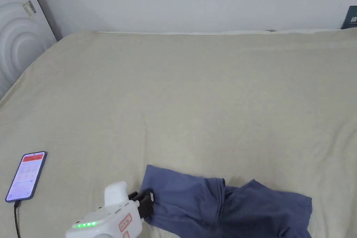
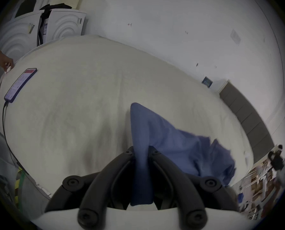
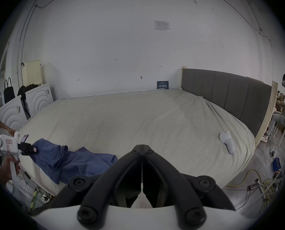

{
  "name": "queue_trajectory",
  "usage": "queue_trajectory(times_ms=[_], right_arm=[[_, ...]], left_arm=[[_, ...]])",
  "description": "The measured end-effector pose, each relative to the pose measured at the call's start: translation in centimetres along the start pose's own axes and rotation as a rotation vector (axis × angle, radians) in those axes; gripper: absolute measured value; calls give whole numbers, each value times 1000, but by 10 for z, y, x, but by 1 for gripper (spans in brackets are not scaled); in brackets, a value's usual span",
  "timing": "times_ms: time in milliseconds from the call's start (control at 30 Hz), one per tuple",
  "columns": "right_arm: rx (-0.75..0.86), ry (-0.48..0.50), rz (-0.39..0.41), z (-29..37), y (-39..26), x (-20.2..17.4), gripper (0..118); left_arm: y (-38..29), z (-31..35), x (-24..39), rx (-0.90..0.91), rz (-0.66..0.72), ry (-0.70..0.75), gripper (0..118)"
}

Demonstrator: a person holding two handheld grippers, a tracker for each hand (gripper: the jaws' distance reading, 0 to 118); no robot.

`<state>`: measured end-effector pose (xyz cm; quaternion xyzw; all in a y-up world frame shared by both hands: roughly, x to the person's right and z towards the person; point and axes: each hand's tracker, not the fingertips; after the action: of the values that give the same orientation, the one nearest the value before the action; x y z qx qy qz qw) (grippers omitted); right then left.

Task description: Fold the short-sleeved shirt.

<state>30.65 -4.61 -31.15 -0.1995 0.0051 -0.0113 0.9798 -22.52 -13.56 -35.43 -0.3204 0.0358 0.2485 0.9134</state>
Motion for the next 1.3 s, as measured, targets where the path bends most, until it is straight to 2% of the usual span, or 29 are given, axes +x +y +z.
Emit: queue_trajectory(times_ms=[33,133,267,400,500,567,733,833,900,967,1067,1100,1133,1167,1200,1233,1267,1300], right_arm=[[2,3,-3,-1,1,-1,2],[9,16,-16,-1,4,-5,2],[21,30,-18,1,6,-5,2],[29,30,-23,2,5,-2,2],[34,34,-46,2,7,0,2],[38,31,-48,2,8,1,2],[45,33,-45,10,9,1,2],[46,24,-28,14,7,1,2],[44,17,-30,15,6,4,2],[39,1,-19,14,4,6,2],[36,4,-24,10,6,11,2],[37,2,-27,8,8,10,2],[38,2,-27,7,8,10,2],[42,3,-24,5,8,9,2],[44,1,-22,3,9,7,2],[44,4,-21,1,8,4,2],[44,18,-26,-1,8,2,2],[40,35,-31,-3,7,0,2]], left_arm=[[8,2,-1,-3,2,-7,12],[36,10,-10,69,-105,110,12],[69,36,-47,147,-139,215,12],[75,65,-53,213,-305,358,12],[66,76,-23,228,-396,301,12],[53,76,13,256,-514,247,12],[5,41,106,158,-613,40,12],[-36,8,150,73,-763,9,12],[-64,-23,163,-13,-783,-32,12],[-91,-47,167,-25,-942,-1,12],[-111,-71,158,-138,-898,-4,12],[-114,-69,155,-103,-909,0,18],[-111,-60,155,-58,-916,-9,40],[-107,-53,153,-57,-881,-70,93],[-101,-44,148,-69,-812,-148,118],[-100,-36,145,-54,-772,-166,116],[-101,-22,134,109,-726,-126,118],[-97,-18,130,111,-726,-110,118]])
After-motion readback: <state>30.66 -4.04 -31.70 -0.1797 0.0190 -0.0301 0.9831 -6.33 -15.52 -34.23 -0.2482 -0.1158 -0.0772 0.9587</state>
